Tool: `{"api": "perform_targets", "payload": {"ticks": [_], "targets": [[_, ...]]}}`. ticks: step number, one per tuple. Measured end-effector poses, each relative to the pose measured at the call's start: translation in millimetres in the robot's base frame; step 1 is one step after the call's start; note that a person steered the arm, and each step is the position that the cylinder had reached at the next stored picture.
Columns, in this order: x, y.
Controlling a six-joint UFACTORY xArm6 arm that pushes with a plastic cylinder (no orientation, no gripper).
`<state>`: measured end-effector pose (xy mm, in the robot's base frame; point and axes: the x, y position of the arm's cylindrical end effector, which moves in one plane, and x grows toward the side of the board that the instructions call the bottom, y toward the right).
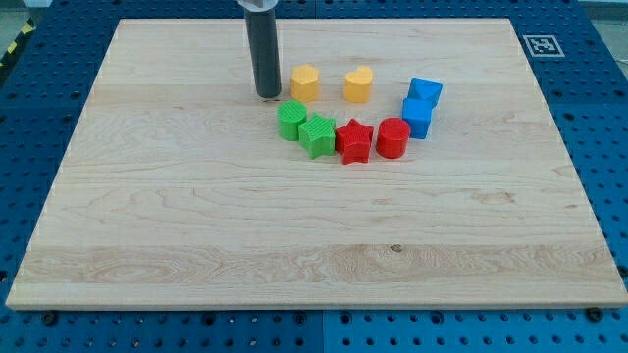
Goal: Separate green star from green circle
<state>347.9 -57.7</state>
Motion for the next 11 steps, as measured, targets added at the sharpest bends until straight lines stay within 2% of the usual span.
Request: {"api": "perform_targets", "payload": {"ticks": [2, 8, 9, 11], "targets": [[12.0, 44.1], [43.1, 41.4], [59.9, 43.6], [30.4, 69.8]]}}
